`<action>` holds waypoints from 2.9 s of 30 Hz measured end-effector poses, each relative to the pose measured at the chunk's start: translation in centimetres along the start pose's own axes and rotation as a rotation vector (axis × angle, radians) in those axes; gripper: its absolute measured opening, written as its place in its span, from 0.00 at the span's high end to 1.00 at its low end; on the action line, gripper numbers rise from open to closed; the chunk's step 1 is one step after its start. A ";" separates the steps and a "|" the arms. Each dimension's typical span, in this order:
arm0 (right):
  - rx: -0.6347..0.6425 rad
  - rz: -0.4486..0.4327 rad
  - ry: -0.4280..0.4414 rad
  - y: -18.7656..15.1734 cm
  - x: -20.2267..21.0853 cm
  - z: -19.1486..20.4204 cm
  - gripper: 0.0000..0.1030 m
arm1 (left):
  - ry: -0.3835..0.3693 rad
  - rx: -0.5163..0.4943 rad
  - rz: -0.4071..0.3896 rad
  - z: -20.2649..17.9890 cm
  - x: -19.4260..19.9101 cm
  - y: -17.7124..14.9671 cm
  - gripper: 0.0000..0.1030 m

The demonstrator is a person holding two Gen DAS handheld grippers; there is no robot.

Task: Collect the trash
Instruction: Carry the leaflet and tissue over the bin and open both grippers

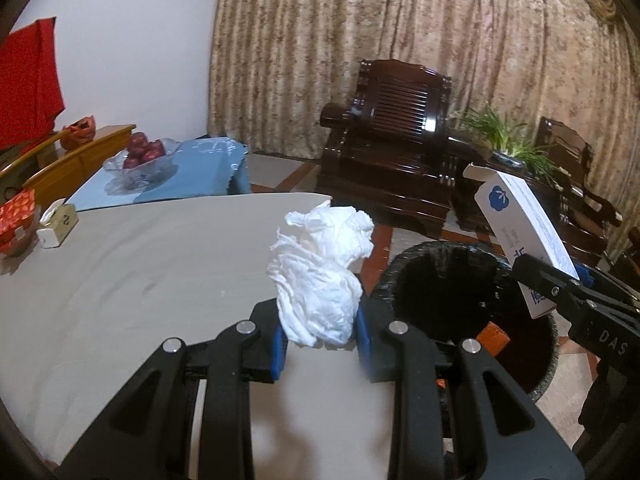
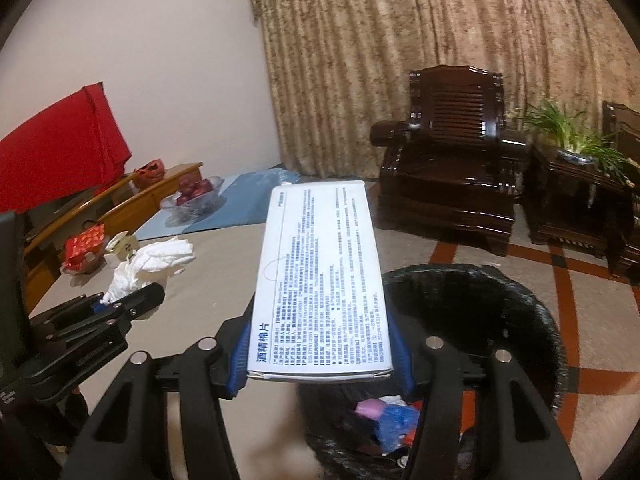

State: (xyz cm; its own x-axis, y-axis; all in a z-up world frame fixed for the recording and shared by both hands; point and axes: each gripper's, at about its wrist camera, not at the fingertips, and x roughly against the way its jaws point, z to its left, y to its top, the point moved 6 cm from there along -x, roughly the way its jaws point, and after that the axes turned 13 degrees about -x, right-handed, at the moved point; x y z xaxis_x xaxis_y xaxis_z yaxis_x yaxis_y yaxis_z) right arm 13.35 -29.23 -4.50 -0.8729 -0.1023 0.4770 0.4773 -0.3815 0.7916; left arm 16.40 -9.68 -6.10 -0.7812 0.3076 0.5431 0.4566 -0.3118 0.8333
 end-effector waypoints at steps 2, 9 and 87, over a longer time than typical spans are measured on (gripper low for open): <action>-0.004 -0.005 -0.010 0.0 0.4 -0.7 0.46 | -0.010 -0.012 -0.003 -0.9 0.0 0.2 0.74; -0.007 -0.017 -0.039 0.0 1.7 -2.3 0.46 | -0.038 -0.039 -0.013 -3.1 0.1 0.7 0.74; -0.048 -0.005 -0.104 -0.5 7.7 -6.9 0.06 | -0.086 -0.069 0.057 -5.9 2.2 -0.8 0.09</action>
State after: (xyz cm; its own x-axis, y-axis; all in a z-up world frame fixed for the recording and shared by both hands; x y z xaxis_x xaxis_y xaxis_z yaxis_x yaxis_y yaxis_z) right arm 5.69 -36.19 -3.90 -0.8587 -0.0052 0.5124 0.4657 -0.4252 0.7761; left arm 11.84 -14.04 -6.21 -0.7143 0.3624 0.5987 0.4667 -0.3908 0.7934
